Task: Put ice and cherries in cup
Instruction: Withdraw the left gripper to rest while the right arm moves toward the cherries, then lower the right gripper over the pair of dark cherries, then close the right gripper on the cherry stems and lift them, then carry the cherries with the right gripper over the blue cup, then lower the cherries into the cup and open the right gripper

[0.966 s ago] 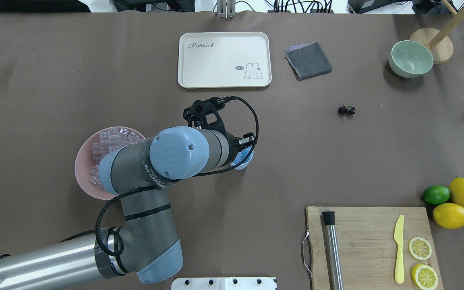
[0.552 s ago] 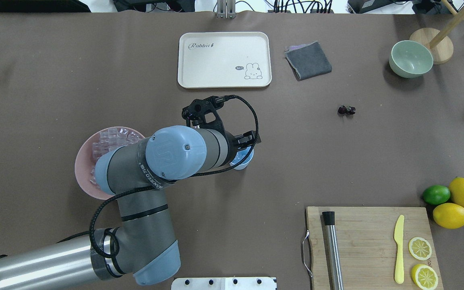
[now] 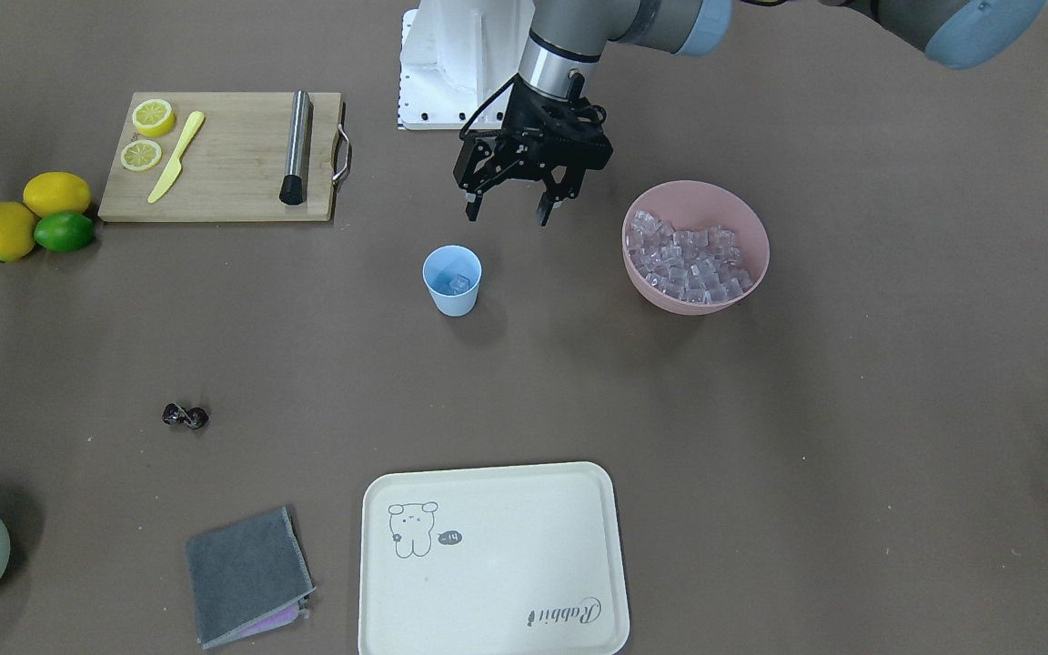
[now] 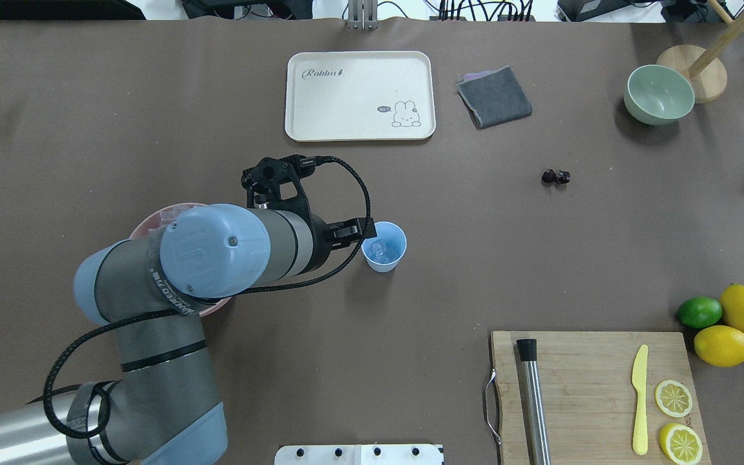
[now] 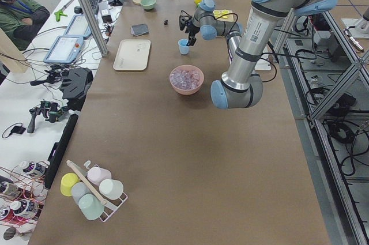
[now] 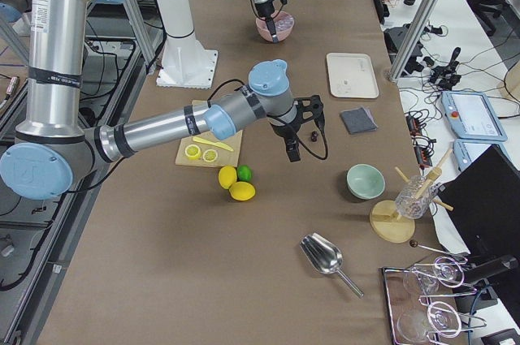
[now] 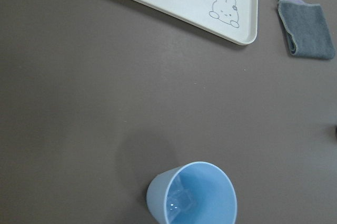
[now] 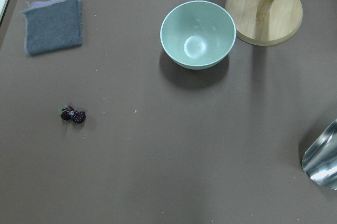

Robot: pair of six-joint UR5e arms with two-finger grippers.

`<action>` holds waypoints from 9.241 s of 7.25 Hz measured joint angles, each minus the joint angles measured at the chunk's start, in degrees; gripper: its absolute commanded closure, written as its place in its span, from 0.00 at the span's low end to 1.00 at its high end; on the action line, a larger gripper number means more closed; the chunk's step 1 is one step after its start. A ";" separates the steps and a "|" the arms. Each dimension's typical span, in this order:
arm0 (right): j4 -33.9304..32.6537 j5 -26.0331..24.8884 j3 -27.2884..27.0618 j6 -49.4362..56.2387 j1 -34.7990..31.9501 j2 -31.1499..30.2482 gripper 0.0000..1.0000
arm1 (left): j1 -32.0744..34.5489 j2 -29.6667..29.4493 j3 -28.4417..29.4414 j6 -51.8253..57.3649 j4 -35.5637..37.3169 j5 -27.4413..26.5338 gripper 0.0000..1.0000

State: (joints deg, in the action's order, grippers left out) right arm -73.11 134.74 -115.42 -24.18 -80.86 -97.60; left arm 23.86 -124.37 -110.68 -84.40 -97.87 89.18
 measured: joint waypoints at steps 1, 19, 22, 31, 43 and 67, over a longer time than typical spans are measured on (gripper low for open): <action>0.04 -0.14 -0.02 -2.49 1.21 0.98 0.00 | 1.91 1.93 -3.25 4.49 4.38 1.71 0.02; 0.00 -27.19 11.17 -19.21 34.22 19.31 0.01 | 75.34 42.62 10.38 108.97 7.36 45.06 0.02; 0.15 -27.29 17.18 -15.01 34.31 24.48 0.22 | 75.37 44.42 10.43 108.77 4.38 45.12 0.02; 0.30 -30.76 26.88 12.59 34.01 30.59 0.64 | 75.37 47.34 11.57 108.75 -0.14 45.21 0.02; -0.06 -33.90 24.13 6.19 35.23 30.37 1.00 | 75.38 48.13 11.45 108.88 -0.45 45.30 0.02; -9.86 -43.12 9.35 -60.69 56.04 41.15 1.00 | 75.50 49.71 11.08 108.66 -4.06 45.32 0.02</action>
State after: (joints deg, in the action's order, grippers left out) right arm -82.97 91.62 -106.07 -84.87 -24.82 -56.46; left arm 99.36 -74.67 -99.61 24.25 -101.93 134.50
